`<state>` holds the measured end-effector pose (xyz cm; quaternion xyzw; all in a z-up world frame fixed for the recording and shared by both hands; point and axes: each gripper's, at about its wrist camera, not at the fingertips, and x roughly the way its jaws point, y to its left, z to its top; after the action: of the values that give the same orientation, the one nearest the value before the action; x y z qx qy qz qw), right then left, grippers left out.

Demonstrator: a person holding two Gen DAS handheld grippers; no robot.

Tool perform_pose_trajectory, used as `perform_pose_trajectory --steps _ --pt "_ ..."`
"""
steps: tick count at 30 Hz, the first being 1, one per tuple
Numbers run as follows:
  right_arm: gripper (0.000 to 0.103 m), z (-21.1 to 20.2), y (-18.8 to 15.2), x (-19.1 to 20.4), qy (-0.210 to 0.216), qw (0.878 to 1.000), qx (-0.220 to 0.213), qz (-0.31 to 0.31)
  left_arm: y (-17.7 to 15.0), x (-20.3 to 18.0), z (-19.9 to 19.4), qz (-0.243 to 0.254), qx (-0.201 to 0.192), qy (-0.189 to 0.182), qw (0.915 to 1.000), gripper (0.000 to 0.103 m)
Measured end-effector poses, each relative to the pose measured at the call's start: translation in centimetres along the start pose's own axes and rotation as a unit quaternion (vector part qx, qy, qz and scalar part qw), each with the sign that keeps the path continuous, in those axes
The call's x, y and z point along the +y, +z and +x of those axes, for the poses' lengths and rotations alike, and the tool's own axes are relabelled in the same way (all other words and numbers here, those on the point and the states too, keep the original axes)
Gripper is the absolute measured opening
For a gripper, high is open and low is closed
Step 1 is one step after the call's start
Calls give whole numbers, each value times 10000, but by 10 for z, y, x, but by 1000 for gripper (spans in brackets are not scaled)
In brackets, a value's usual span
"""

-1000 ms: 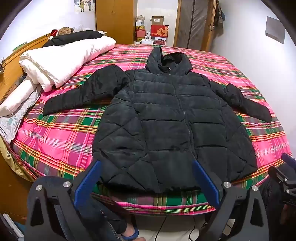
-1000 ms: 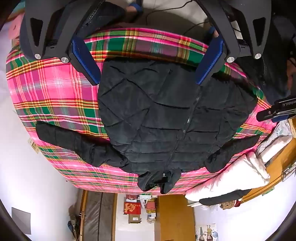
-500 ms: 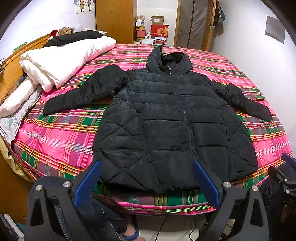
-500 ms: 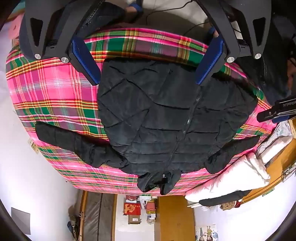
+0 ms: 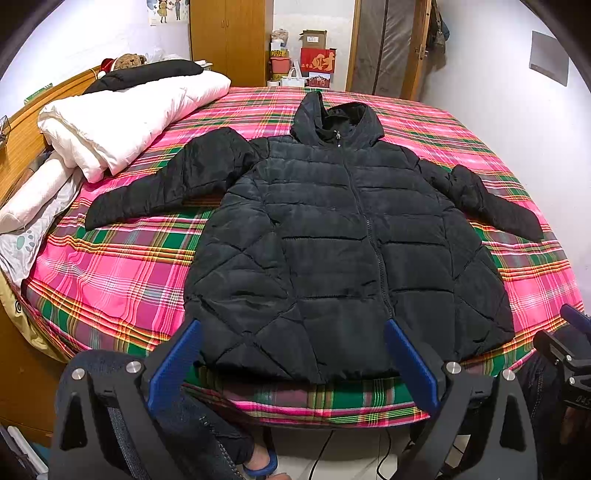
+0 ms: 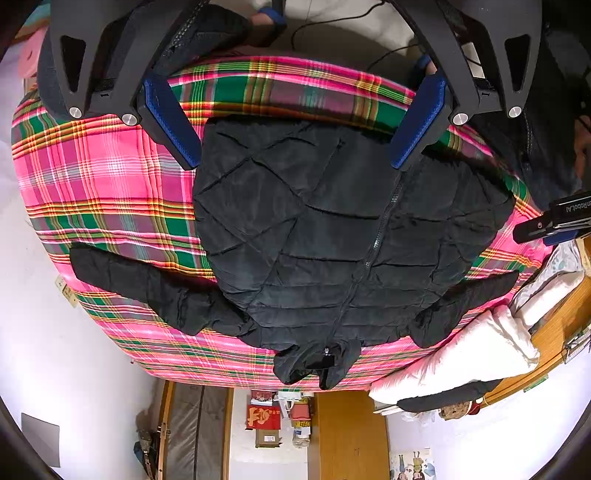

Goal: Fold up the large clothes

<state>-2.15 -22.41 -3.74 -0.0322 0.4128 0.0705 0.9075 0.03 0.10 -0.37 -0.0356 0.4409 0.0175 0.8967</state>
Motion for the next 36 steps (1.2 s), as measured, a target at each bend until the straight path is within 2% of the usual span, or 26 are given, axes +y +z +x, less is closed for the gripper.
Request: perform_pose_trajectory --steps 36 --pt "101 1 0 0 5 10000 13 3 -4 -2 3 0 60 -12 10000 100"
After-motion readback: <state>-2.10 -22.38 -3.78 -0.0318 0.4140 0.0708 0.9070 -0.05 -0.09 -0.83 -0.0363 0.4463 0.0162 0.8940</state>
